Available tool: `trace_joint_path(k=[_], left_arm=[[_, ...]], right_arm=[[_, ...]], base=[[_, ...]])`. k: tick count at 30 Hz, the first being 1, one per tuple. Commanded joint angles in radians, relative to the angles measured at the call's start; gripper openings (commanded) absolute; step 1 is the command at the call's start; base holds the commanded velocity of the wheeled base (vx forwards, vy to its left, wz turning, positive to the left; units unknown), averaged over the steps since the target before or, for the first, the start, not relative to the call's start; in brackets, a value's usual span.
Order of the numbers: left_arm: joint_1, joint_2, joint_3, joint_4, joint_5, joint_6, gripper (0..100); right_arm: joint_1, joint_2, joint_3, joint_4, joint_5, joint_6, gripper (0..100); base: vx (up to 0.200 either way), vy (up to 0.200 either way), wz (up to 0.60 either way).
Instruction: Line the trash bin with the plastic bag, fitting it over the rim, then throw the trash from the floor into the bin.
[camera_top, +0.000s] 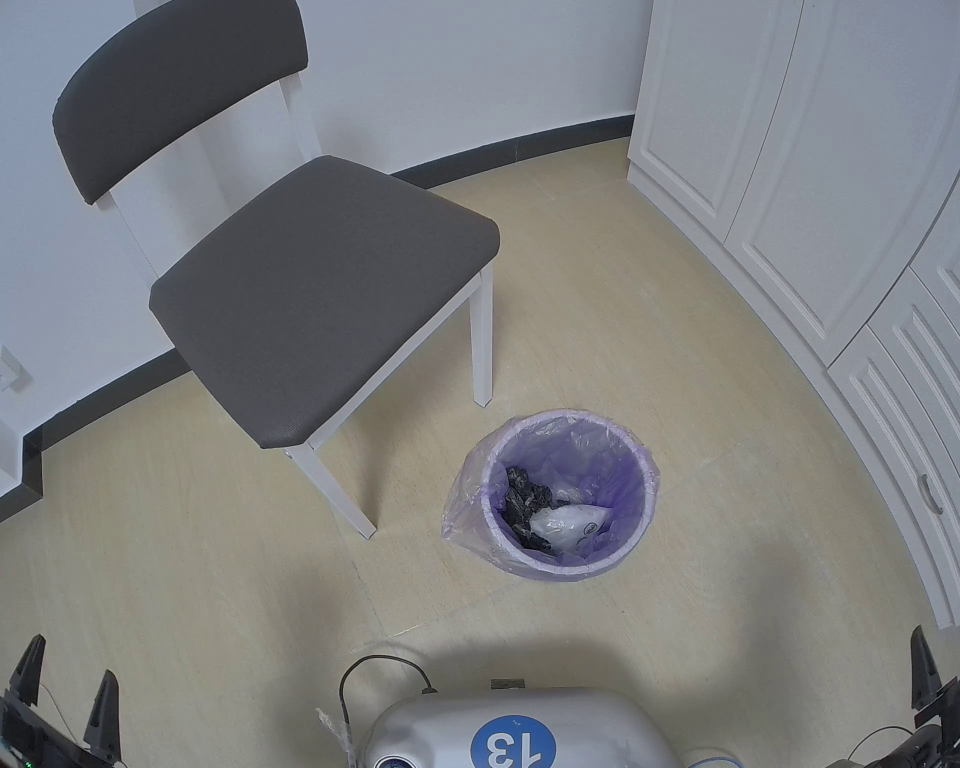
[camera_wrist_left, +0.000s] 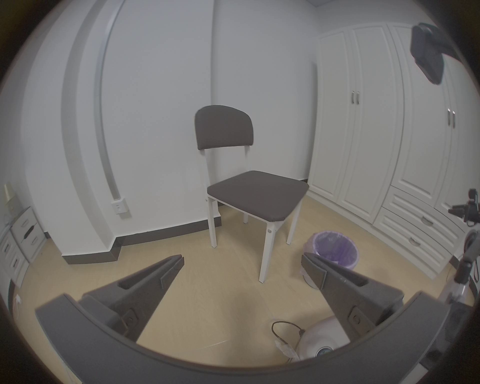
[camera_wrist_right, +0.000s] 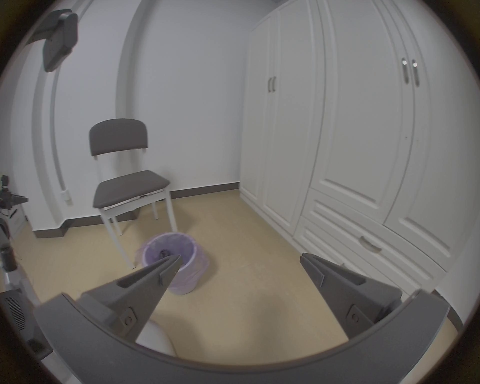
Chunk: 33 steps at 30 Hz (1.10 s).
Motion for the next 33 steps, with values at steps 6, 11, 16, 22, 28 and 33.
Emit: trace_joint_path(k=[6,11,16,22,28,33], left_arm=[[0.001,-0.012,0.023,-0.004,-0.012,-0.002,100],[0.003,-0.014,0.023,-0.006,0.006,-0.002,100],[0.000,-0.012,0.021,-0.004,-0.002,-0.008,100],[0.001,-0.014,0.021,-0.004,0.017,-0.039,100],[0.001,-0.014,0.023,-0.006,0.012,-0.011,100],[0.001,-0.014,0.023,-0.006,0.012,-0.010,100]], right_arm=[[0.000,-0.014,0.016,0.034,0.023,0.050,100],[0.000,-0.014,0.016,0.032,-0.018,0.065,100],[0.000,-0.014,0.017,0.025,-0.011,0.087,100],[0.000,-0.014,0.017,0.023,-0.012,0.088,100],[0.000,-0.014,0.017,0.032,-0.002,0.061,100],[0.000,-0.014,0.017,0.031,-0.006,0.068,100]], base=[[0.000,0.000,0.00],[0.000,0.000,0.00],[0.000,0.000,0.00],[0.000,0.000,0.00],[0.000,0.000,0.00],[0.000,0.000,0.00]])
